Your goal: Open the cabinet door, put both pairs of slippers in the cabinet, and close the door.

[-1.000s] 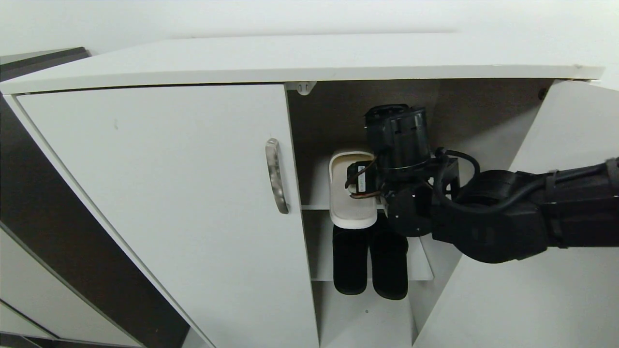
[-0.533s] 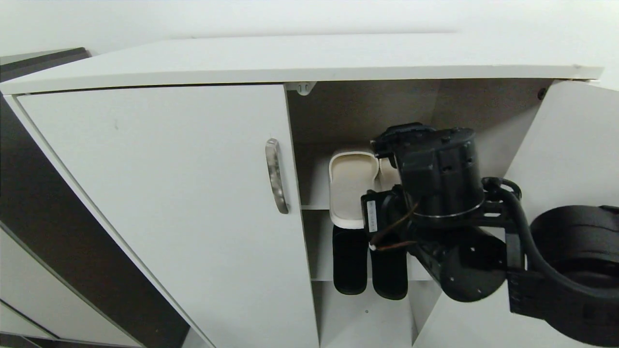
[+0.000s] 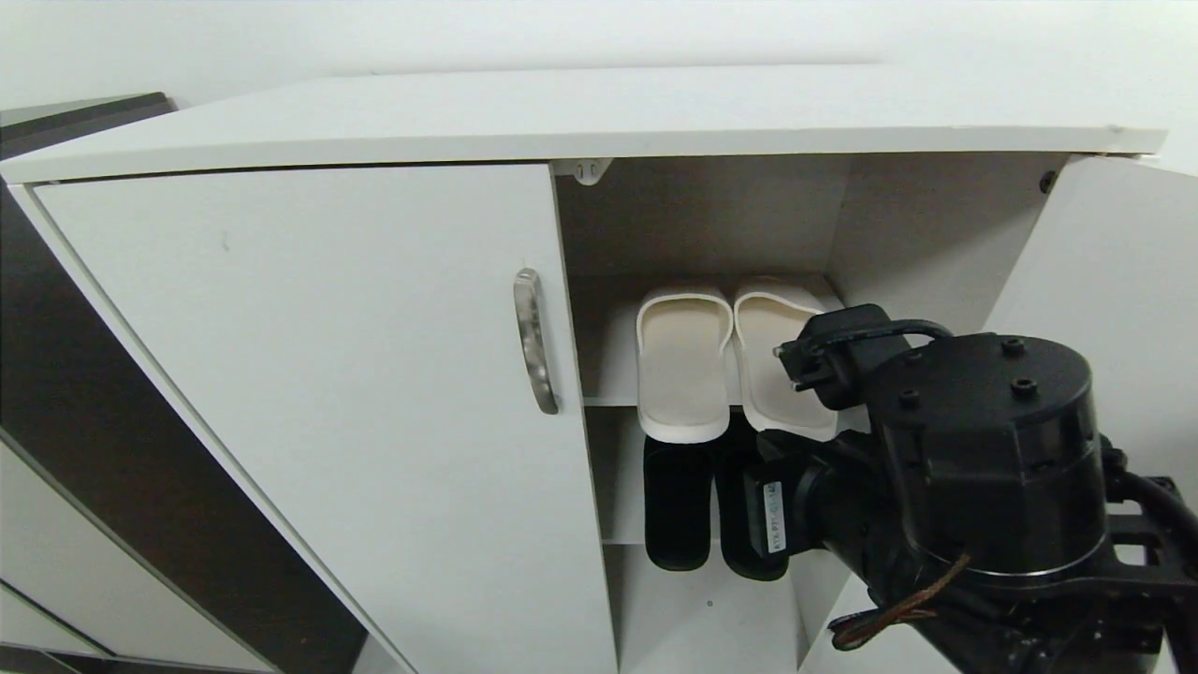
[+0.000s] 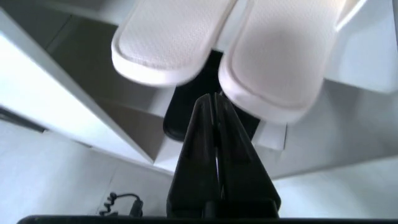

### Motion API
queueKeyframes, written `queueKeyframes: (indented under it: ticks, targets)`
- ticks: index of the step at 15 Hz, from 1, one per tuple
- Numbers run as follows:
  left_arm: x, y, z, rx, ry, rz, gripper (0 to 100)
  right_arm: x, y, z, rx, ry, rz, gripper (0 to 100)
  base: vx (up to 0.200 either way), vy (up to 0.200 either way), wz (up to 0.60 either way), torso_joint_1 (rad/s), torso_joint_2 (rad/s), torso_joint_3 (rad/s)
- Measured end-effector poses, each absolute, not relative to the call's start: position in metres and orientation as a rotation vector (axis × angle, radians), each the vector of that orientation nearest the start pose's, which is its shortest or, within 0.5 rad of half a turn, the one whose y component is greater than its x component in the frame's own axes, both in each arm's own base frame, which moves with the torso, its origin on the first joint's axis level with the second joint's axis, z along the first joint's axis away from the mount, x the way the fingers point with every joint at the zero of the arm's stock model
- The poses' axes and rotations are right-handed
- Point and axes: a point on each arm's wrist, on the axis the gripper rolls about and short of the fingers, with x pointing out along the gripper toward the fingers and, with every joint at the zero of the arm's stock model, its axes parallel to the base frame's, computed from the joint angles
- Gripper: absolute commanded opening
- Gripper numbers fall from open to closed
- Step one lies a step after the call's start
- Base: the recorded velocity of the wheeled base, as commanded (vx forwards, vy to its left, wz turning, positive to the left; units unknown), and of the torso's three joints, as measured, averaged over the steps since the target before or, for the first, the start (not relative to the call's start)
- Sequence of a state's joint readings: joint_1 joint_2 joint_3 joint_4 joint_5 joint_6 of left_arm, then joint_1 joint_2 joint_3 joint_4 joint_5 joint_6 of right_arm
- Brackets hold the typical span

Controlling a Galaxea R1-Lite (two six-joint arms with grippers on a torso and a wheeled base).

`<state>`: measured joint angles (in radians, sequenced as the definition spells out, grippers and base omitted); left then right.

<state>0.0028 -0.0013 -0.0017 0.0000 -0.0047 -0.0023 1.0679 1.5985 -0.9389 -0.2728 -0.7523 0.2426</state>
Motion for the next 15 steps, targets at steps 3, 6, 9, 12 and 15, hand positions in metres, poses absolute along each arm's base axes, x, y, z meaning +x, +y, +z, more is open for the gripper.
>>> queueKeyframes:
  ticks: [3, 6, 9, 12, 15]
  targets:
    - [-0.0230, -0.0002, 0.0759, -0.003, -0.003, -0.001, 0, 0.1460, 0.2370, 0.2167, -0.068, 0.272, 0.286, 0, 0.000, 0.000, 0.00, 0.000, 0.00, 0.000]
    - [-0.0230, -0.0002, 0.0759, -0.002, -0.003, -0.003, 0, 0.1444, 0.2370, 0.2160, -0.069, 0.273, 0.290, 0, 0.000, 0.000, 0.00, 0.000, 0.00, 0.000]
    - [-0.0230, -0.0002, 0.0759, -0.001, -0.003, -0.003, 0, 0.1443, 0.2371, 0.2159, -0.069, 0.273, 0.290, 0, -0.200, 0.000, 0.00, 0.002, 0.00, 0.002]
    - [-0.0230, -0.0002, 0.0759, -0.001, -0.003, -0.003, 0, 0.1435, 0.2373, 0.2157, -0.069, 0.273, 0.293, 0, -0.200, 0.000, 0.00, 0.001, 0.00, 0.004]
    - [-0.0230, -0.0002, 0.0759, -0.001, -0.003, -0.003, 0, 0.1430, 0.2374, 0.2150, -0.071, 0.275, 0.295, 0, -0.200, 0.000, 0.00, 0.004, 0.00, 0.005]
